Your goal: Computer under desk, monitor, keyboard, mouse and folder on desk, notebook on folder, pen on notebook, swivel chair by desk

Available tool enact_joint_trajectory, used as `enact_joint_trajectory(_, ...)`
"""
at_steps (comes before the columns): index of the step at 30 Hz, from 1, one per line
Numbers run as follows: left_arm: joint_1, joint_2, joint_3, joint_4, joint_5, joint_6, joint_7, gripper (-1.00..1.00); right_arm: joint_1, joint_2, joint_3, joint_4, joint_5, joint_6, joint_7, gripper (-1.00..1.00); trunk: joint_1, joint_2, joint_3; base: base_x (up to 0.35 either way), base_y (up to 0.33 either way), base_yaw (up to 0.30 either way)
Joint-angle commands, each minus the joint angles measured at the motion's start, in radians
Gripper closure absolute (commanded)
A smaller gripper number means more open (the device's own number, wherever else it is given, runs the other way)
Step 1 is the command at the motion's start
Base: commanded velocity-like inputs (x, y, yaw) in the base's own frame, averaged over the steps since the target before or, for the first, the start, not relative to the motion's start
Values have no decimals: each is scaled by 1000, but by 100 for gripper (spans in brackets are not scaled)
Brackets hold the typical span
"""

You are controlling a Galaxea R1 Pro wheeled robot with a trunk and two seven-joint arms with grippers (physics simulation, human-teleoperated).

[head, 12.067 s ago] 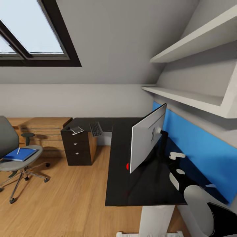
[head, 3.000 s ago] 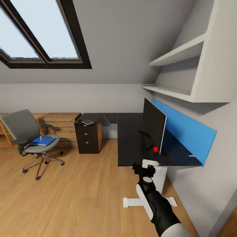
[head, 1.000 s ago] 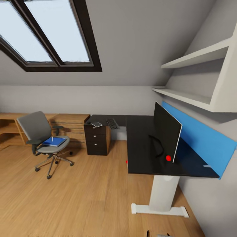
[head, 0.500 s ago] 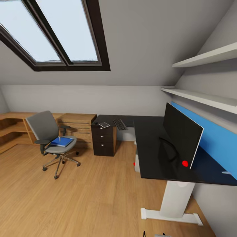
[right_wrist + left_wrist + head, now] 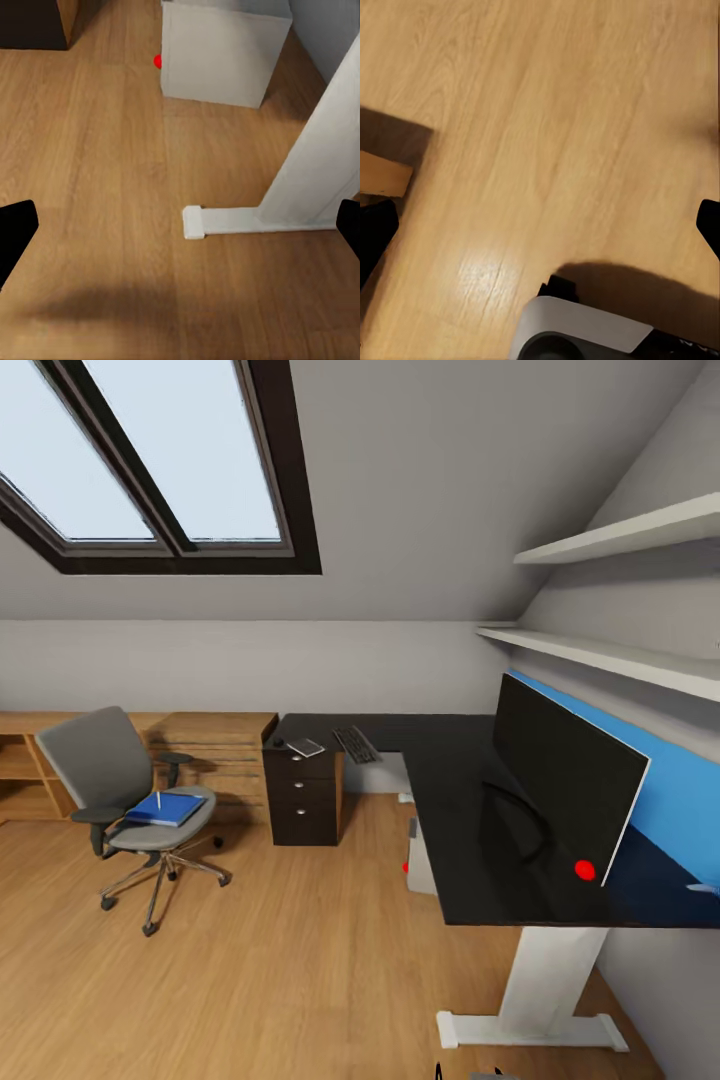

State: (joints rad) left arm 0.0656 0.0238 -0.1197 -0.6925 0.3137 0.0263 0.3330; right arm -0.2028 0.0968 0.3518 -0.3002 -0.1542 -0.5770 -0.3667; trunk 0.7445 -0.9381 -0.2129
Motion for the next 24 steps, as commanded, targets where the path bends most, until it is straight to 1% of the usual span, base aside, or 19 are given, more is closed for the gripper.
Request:
enact_joint_trajectory(1, 0, 1, -8, -3, 8, 3, 9, -100, -1, 0, 9, 1, -9, -4, -5, -100, 1, -1, -1, 263, 238, -266)
enact_joint_trajectory(5, 0, 1, -8, -2, 8, 3, 9, -100, -1, 0, 10, 1, -10, -4, -5, -100, 1, -1, -1, 264, 237, -260)
enact_joint_trajectory(7, 0, 1, -8, 20, 8, 3, 9, -100, -1, 0, 10, 1, -10, -4, -5, -100, 1, -1, -1, 264, 237, -85)
enact_joint_trajectory(11, 0, 1, -8, 35, 8, 3, 9, -100, -1, 1, 10, 1, -10, -4, -5, -100, 1, -1, -1, 265, 236, -29)
enact_joint_trajectory(24, 0, -1, -7, 36, 8, 2, 9, -100, -1, 1, 10, 2, -9, -4, -5, -100, 1, -1, 1, 266, 234, -1)
